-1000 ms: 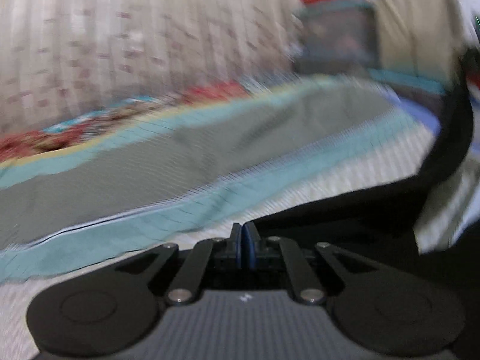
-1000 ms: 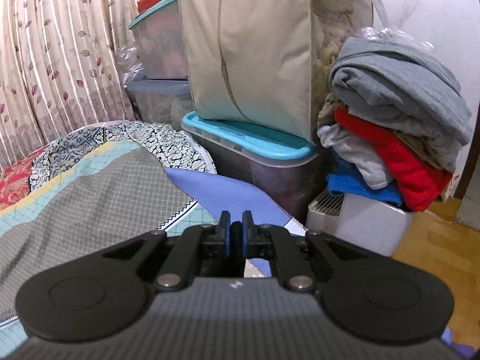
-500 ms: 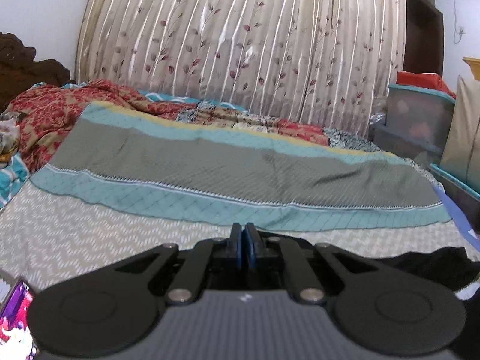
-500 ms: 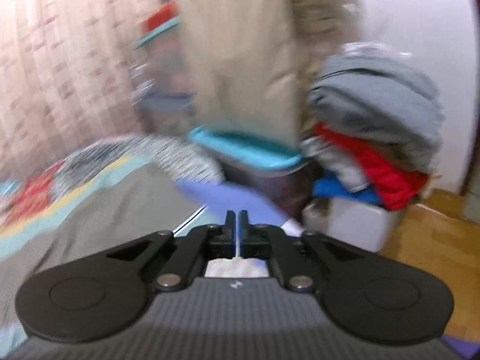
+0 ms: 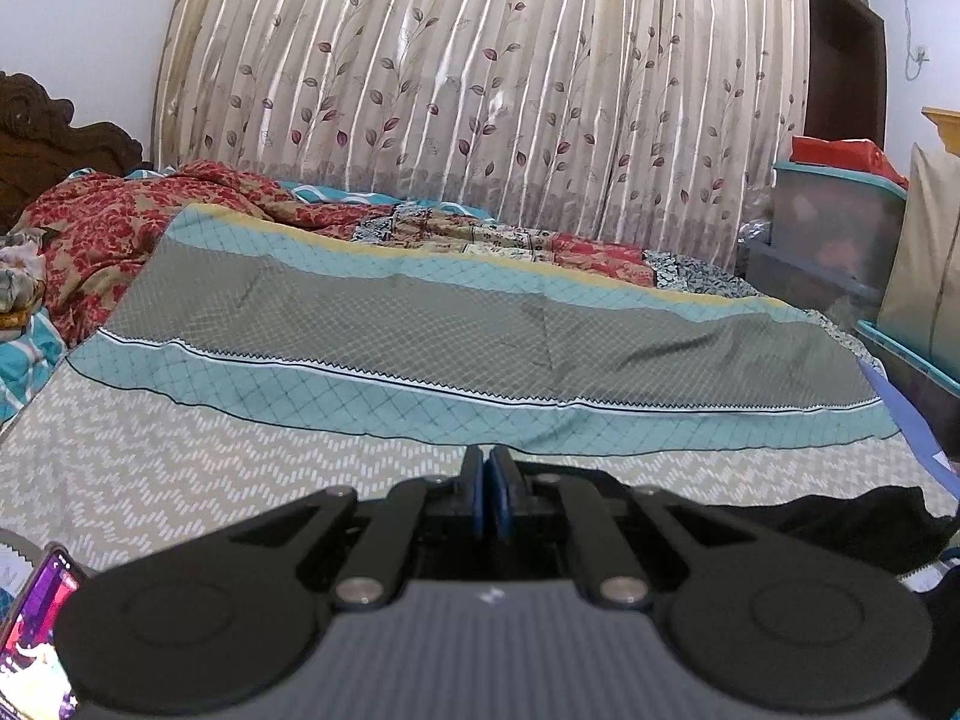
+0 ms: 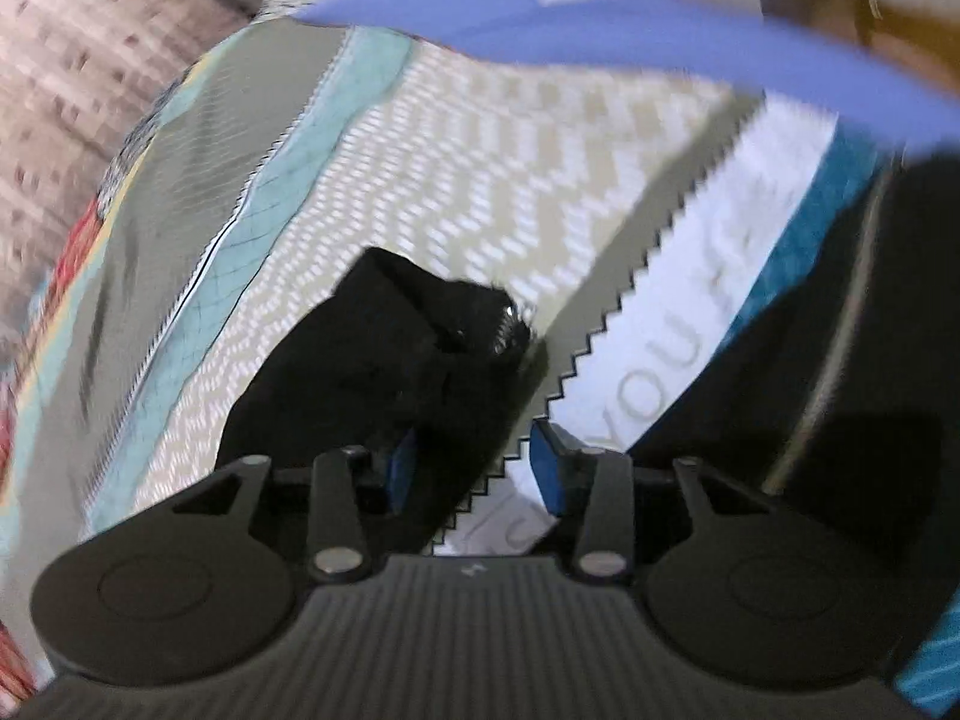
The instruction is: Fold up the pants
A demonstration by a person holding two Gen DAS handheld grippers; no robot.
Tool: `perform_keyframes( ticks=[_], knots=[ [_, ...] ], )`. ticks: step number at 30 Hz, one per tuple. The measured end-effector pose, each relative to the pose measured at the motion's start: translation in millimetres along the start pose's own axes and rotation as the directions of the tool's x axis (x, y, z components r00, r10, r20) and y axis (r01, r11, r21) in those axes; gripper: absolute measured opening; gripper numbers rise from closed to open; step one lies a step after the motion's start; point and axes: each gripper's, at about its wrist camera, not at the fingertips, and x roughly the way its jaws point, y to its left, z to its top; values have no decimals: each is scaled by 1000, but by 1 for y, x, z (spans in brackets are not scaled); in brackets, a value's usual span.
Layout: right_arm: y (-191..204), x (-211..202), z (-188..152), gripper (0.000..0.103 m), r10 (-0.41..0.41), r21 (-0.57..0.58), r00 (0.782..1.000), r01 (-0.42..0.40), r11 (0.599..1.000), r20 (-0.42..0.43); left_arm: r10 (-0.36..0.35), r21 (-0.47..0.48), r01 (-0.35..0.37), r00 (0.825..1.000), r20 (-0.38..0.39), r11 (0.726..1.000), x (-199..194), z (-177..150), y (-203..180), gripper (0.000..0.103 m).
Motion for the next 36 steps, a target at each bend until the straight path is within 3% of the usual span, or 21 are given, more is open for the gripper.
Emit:
perform_keyframes(
  ticks=[3, 6, 7, 13, 20, 25, 27, 31, 36],
  knots=[
    [16, 8, -1, 42, -4, -45, 1000, 5, 999, 21, 5, 3, -5, 1000, -2, 1000, -3, 0, -2, 5],
    [31, 12, 1, 9, -47, -126, 998, 52, 991, 39, 9, 5, -9, 1000, -3, 1000, -5, 2, -5, 5],
    [34, 10, 2, 6, -44, -132, 998, 51, 990, 53, 9, 5, -9, 1000, -2, 1000, -6, 2, -5, 5],
    [38, -41, 3, 5, 16, -170, 979, 19, 985, 203, 6, 18, -7, 1000, 17, 1000, -21, 4, -12, 5],
    [11, -113, 18, 4, 83, -93, 930, -52, 994, 359, -15, 32, 14, 1000, 12, 999, -45, -7, -22, 5],
    [-13, -143, 22, 4, 82, -35, 917, -74, 997, 391, -22, 31, 22, 1000, -1, 999, -62, -18, -24, 3],
    [-21, -151, 23, 5, 77, -10, 911, -79, 997, 404, 17, 28, -18, 999, 36, 999, -71, -17, -23, 3],
    [-30, -170, 26, 5, 112, 6, 896, -127, 992, 430, -4, -32, 6, 997, 71, 999, -78, 1, -12, 3],
    [-19, -173, 30, 5, 117, -42, 890, -110, 993, 441, 27, 69, -29, 999, 30, 997, -59, 11, -16, 9]
  ],
)
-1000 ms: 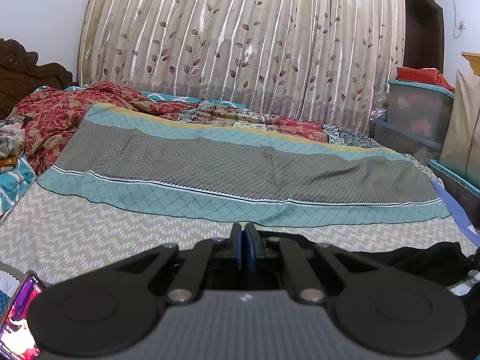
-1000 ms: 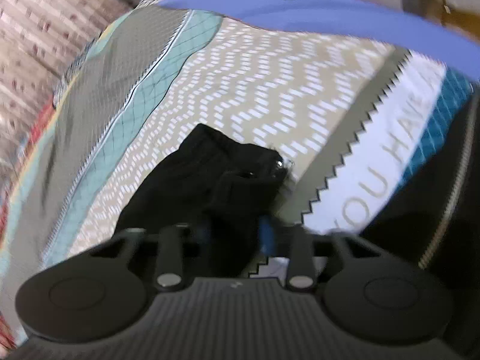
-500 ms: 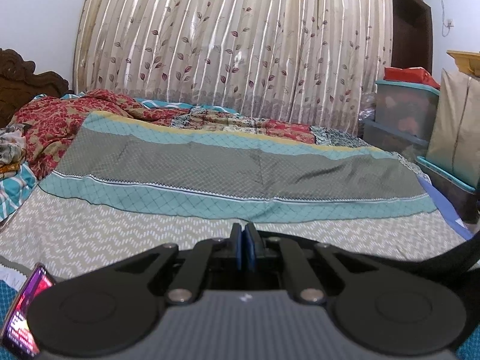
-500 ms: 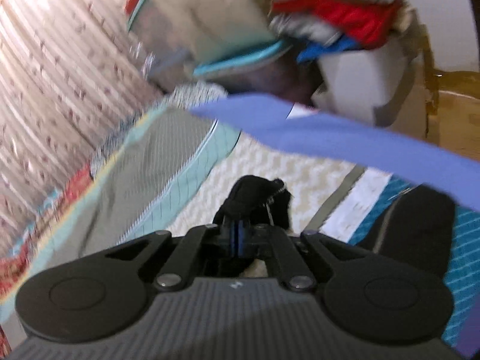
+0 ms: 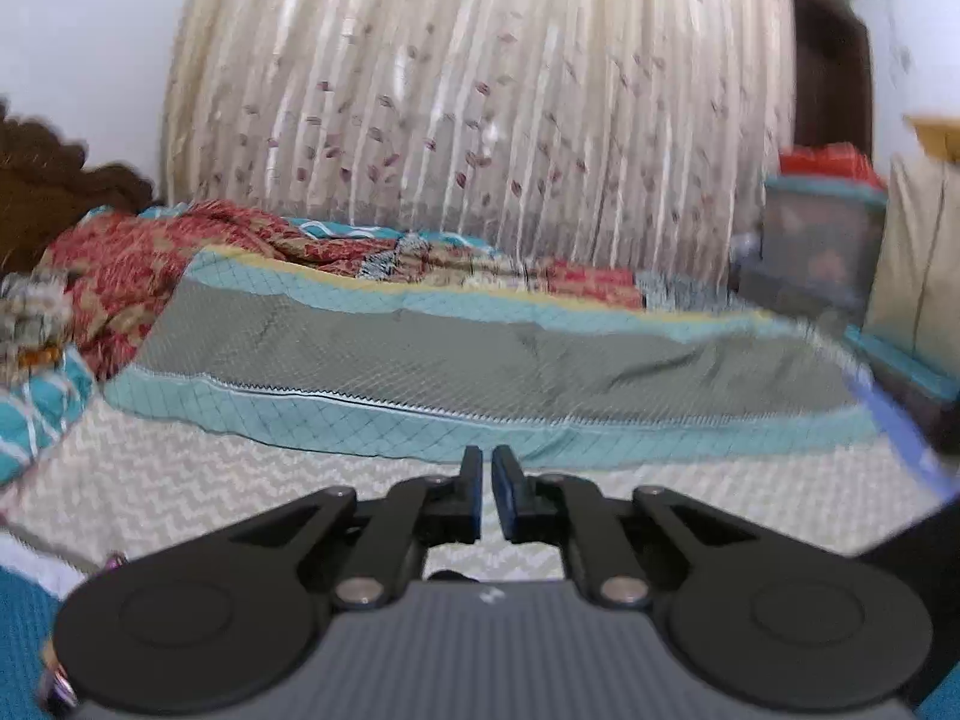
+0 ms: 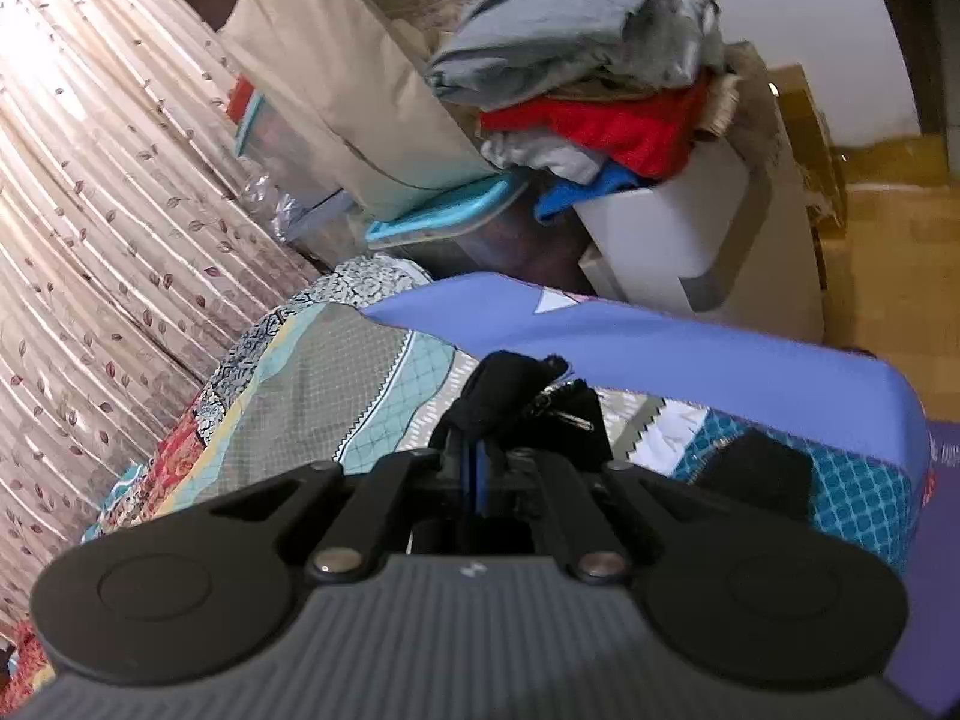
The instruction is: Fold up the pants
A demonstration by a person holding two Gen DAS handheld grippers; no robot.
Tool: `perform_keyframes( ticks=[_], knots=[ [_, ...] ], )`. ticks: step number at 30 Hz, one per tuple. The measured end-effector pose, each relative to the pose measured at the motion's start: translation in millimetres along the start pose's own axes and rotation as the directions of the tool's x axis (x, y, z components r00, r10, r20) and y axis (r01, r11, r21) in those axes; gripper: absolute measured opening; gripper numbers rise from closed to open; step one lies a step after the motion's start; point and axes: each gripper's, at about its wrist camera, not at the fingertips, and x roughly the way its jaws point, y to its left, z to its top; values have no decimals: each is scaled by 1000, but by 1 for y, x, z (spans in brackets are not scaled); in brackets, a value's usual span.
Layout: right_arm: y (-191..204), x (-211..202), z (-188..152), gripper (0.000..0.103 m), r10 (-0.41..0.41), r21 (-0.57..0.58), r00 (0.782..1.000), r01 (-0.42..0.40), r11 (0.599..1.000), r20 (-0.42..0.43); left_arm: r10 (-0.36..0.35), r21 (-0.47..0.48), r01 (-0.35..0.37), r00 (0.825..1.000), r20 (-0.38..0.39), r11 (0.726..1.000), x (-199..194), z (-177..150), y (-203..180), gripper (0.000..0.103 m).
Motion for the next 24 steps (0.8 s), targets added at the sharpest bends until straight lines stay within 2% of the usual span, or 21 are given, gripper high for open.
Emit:
perform_keyframes(
  ticks=[1, 3, 4, 5, 7, 8, 9, 11, 13, 14, 16, 18, 20, 21, 22, 23, 24],
  knots=[
    [-1, 2, 2, 5, -2, -3, 1000, 2, 1000, 4, 18, 31, -17, 999, -27, 999, 8, -2, 0, 12],
    [-2, 4, 4, 5, -5, -3, 1000, 6, 1000, 3, 11, 17, -8, 989, -147, 1000, 31, -5, 7, 19],
    [-3, 4, 4, 5, -7, -3, 1000, 7, 1000, 1, -9, -25, 3, 972, -235, 1000, 45, -7, 14, 25],
    [-3, 5, 4, 4, -9, -5, 1000, 9, 1000, -1, -14, -65, -7, 948, -317, 998, 60, -9, 20, 28],
    [-3, 5, 2, 5, -11, -16, 1000, 11, 1000, -3, -44, -153, -36, 872, -487, 988, 91, -16, 32, 47],
    [-2, 5, 2, 5, -12, -19, 1000, 12, 1000, -2, -91, -221, -39, 833, -546, 975, 103, -20, 39, 50],
    [-2, 5, 2, 5, -12, -21, 1000, 12, 1000, -2, -146, -289, -31, 808, -571, 957, 111, -23, 44, 53],
    [-1, 5, 2, 5, -14, -25, 1000, 14, 1000, -4, -278, -430, -2, 760, -587, 903, 126, -25, 55, 61],
    [1, 6, 2, 5, -16, -38, 1000, 16, 999, -8, -336, -503, -15, 727, -598, 864, 139, -25, 59, 95],
    [1, 7, 3, 5, -16, -45, 1000, 15, 999, -10, -344, -522, -31, 717, -606, 852, 145, -27, 61, 98],
    [4, 7, 2, 5, -14, -54, 1000, 14, 998, -10, -361, -534, -44, 689, -628, 844, 159, -24, 60, 99],
    [5, 7, 2, 5, -12, -65, 1000, 11, 998, -11, -343, -504, -59, 663, -665, 862, 176, -20, 57, 99],
    [5, 9, 1, 5, -12, -73, 1000, 11, 997, -13, -332, -485, -84, 628, -704, 870, 195, -22, 53, 94],
    [5, 9, 0, 5, -13, -74, 1000, 12, 997, -14, -325, -465, -88, 601, -730, 881, 204, -26, 47, 68],
    [4, 10, -1, 5, -16, -73, 1000, 15, 997, -15, -305, -435, -96, 580, -755, 895, 211, -30, 43, 35],
    [4, 12, -2, 5, -19, -71, 1000, 18, 997, -17, -283, -413, -111, 567, -774, 904, 215, -33, 41, 23],
    [3, 14, -2, 5, -24, -68, 999, 23, 997, -21, -280, -416, -124, 567, -775, 901, 216, -34, 41, 13]
  ],
)
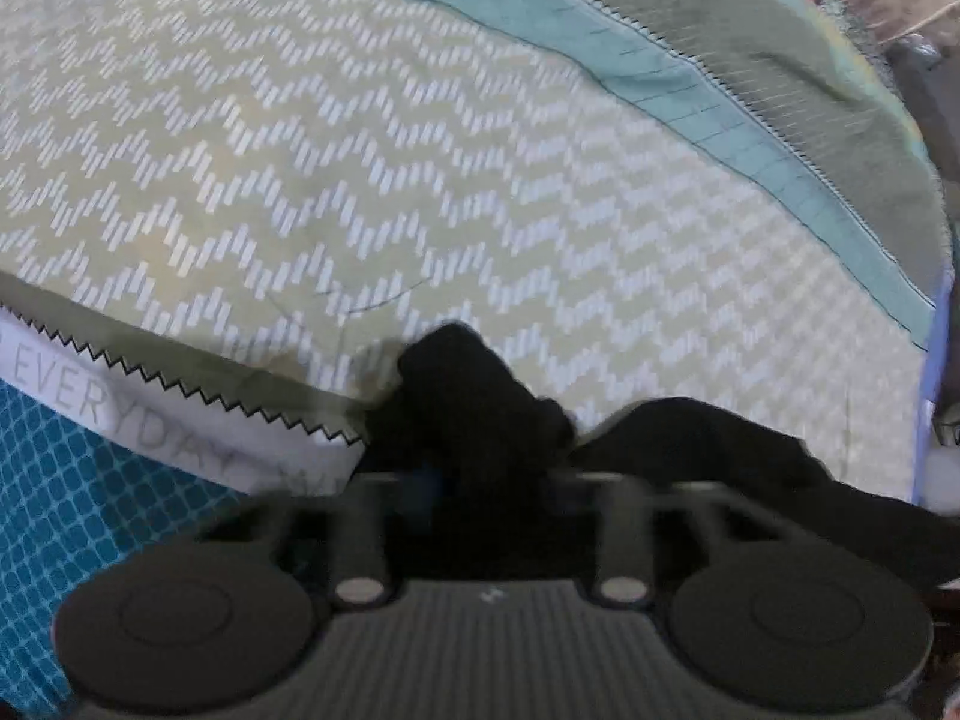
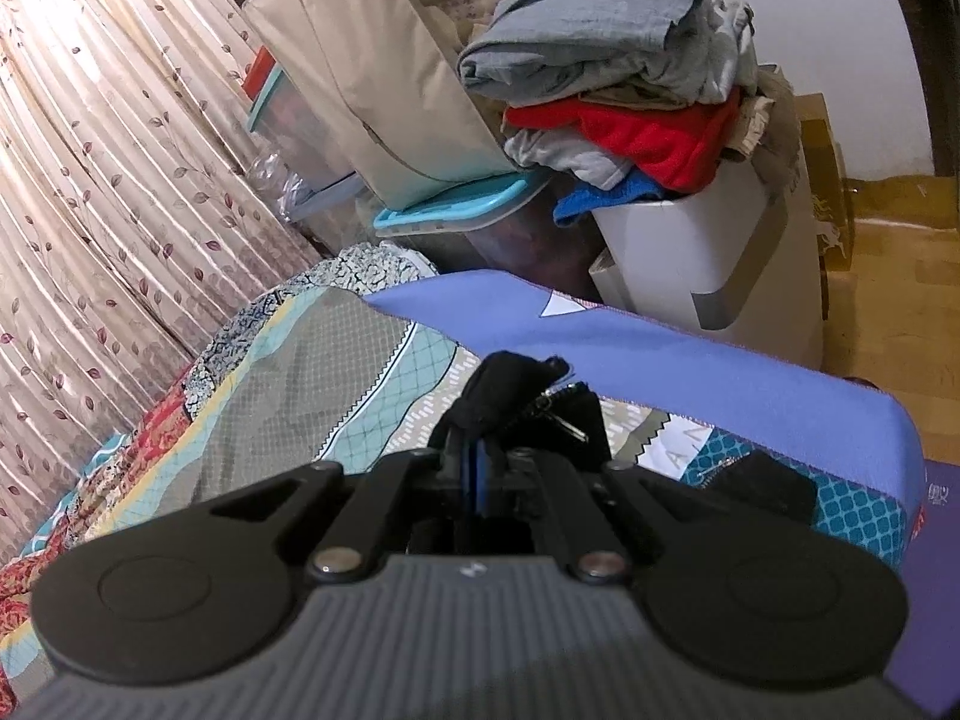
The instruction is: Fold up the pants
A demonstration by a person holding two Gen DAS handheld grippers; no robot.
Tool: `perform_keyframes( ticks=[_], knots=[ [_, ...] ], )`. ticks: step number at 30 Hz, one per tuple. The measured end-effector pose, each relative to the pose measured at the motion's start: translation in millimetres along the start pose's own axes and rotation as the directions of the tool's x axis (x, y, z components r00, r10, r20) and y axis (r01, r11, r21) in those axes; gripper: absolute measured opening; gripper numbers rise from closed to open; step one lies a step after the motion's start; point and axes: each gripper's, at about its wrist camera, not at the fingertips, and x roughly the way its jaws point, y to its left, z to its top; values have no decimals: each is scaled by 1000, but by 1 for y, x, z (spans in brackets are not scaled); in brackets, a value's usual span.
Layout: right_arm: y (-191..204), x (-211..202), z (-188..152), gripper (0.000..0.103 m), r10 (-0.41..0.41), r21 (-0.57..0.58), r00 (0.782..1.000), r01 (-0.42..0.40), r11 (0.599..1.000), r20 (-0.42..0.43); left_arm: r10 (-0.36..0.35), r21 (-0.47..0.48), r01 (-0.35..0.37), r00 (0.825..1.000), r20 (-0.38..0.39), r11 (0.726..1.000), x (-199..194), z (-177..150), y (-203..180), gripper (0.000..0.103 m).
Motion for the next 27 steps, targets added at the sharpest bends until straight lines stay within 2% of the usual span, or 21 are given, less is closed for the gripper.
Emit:
perform_keyframes(
  ticks=[3, 5, 6, 8, 10, 12, 13, 14, 17, 21, 24, 27],
  knots=[
    [4, 11, 1, 5, -16, -11, 1000, 15, 1000, -20, -70, -25, 73, 991, 118, 997, -30, 0, 6, 13],
    [9, 21, 3, 5, -26, -26, 999, 25, 999, -30, -151, -76, 172, 962, 225, 982, -59, -2, 22, 13],
    [12, 25, 7, 5, -30, -17, 999, 29, 999, -29, -189, -115, 229, 941, 281, 967, -72, -5, 34, 13],
    [13, 27, 14, 4, -26, 24, 1000, 26, 999, 2, -267, -191, 355, 888, 375, 915, -91, -13, 60, 13],
    [14, 25, 20, 4, -9, 69, 999, 5, 998, 50, -329, -254, 471, 832, 447, 845, -97, -28, 86, 13],
    [19, 25, 22, 4, 1, 73, 998, -6, 997, 69, -353, -298, 535, 796, 492, 791, -94, -41, 105, 13],
    [23, 26, 22, 4, 6, 64, 997, -11, 998, 72, -358, -312, 551, 788, 502, 774, -91, -44, 110, 13],
    [27, 27, 21, 4, 12, 52, 997, -16, 999, 71, -357, -327, 559, 784, 507, 762, -87, -49, 115, 13],
    [40, 28, 19, 4, 31, 33, 997, -34, 999, 72, -353, -360, 558, 793, 497, 748, -77, -56, 122, 13],
    [52, 20, 18, 5, 67, 35, 993, -70, 997, 93, -342, -365, 548, 799, 495, 752, -73, -62, 124, 13],
    [69, 37, 19, 5, 30, -29, 996, -27, 999, 89, -326, -384, 536, 808, 491, 752, -68, -45, 126, 13],
    [89, 86, 23, 5, -7, -28, 1000, 8, 1000, 27, -301, -406, 512, 824, 479, 757, -52, -9, 119, 13]
  ],
)
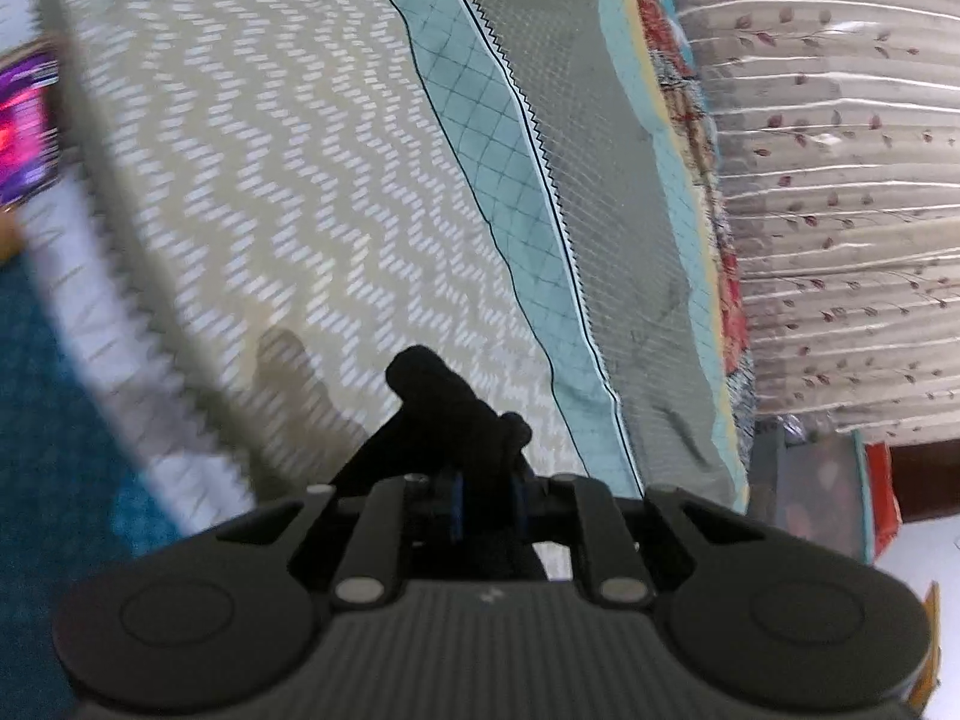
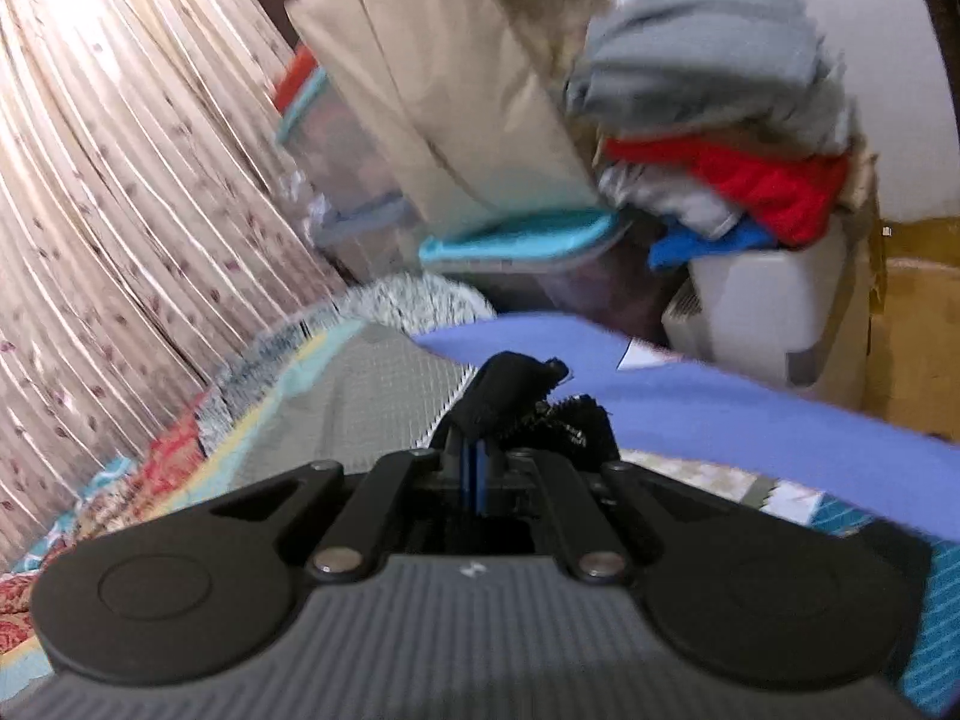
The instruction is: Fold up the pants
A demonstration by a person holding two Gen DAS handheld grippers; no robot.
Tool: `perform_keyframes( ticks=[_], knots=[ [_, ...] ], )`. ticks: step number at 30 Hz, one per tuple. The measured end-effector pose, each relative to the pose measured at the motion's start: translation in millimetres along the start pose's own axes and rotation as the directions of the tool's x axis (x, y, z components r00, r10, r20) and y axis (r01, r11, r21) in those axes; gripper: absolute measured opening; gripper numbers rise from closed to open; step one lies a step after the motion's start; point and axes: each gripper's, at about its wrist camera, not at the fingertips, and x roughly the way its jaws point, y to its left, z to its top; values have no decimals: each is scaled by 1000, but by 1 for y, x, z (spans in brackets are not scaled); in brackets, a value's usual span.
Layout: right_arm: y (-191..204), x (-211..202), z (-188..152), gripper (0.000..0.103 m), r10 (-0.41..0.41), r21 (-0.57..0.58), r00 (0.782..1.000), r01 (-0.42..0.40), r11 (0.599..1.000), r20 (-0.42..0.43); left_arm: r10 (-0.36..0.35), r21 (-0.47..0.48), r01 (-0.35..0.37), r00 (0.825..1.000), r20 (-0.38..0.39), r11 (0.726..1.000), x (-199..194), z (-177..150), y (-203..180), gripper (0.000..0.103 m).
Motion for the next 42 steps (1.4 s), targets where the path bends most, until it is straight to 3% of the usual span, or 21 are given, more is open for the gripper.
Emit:
perform_keyframes(
  ticks=[2, 4, 6, 7, 10, 13, 16, 18, 21, 24, 26, 27, 28, 29, 31, 33, 35, 38, 40, 42],
  knots=[
    [23, 47, 2, 5, -46, -30, 998, 45, 999, -33, 43, 1, -43, 999, 5, 999, 35, 17, -10, 17],
    [40, 93, 4, 12, -71, -74, 994, 64, 995, -87, 133, 2, -133, 991, 5, 991, 68, 26, -12, 30],
    [42, 120, -6, 25, -149, -81, 982, 140, 987, -119, 206, -7, -206, 979, -12, 979, 82, 23, -9, 35],
    [38, 122, -12, 26, -164, -63, 979, 157, 986, -122, 180, 23, -180, 983, -26, 983, 80, 17, -9, 45],
    [17, 115, -32, 26, -67, -70, 981, 55, 996, -181, 167, 162, -166, 986, 5, 973, 52, -3, -7, 75],
    [-10, 105, -54, 26, -63, -145, 973, 31, 989, -222, 172, 257, -175, 984, 36, 950, 19, -24, 4, 92],
    [-32, 107, -70, 26, -32, -117, 958, -2, 993, -286, 216, 310, -220, 975, 47, 925, -1, -42, 17, 100],
    [-35, 114, -77, 27, -29, -90, 954, 2, 996, -299, 256, 325, -248, 967, 21, 912, -1, -53, 28, 102],
    [-31, 130, -85, 36, 0, -25, 948, -9, 1000, -318, 322, 349, -287, 946, -46, 892, 8, -70, 40, 102],
    [-15, 150, -94, 39, 17, -8, 938, -21, 1000, -346, 353, 407, -304, 934, -50, 861, 12, -92, 36, 100],
    [-4, 157, -100, 37, 12, -48, 929, -32, 998, -369, 357, 460, -288, 932, -68, 840, 15, -107, 29, 87],
    [5, 162, -105, 15, -27, -104, 925, -14, 995, -380, 371, 492, -289, 926, -75, 821, 18, -114, 24, 65],
    [10, 163, -106, 6, -78, -146, 927, 25, 989, -368, 396, 523, -300, 915, -78, 797, 23, -120, 20, 46],
    [12, 159, -104, 6, -119, -164, 935, 66, 984, -335, 413, 540, -310, 907, -77, 782, 24, -124, 16, 44],
    [2, 138, -90, 5, -144, -108, 964, 122, 987, -224, 441, 553, -345, 897, -46, 759, 21, -128, 12, 29],
    [-9, 110, -79, 5, -190, -114, 978, 179, 977, -92, 439, 538, -346, 897, -50, 769, 16, -127, 13, 26],
    [-14, 97, -81, 6, -302, -209, 953, 289, 934, -32, 429, 515, -336, 901, -69, 788, 12, -127, 16, 26],
    [-34, 96, -86, 14, -336, -241, 927, 292, 926, -167, 423, 510, -330, 903, -75, 794, 5, -128, 18, 33],
    [-47, 73, -86, 24, -293, -178, 940, 262, 948, -175, 410, 488, -321, 908, -85, 812, 0, -126, 21, 63],
    [-48, 44, -89, 33, -225, -159, 960, 199, 967, -165, 378, 465, -291, 920, -103, 836, -1, -122, 28, 82]
  ],
)
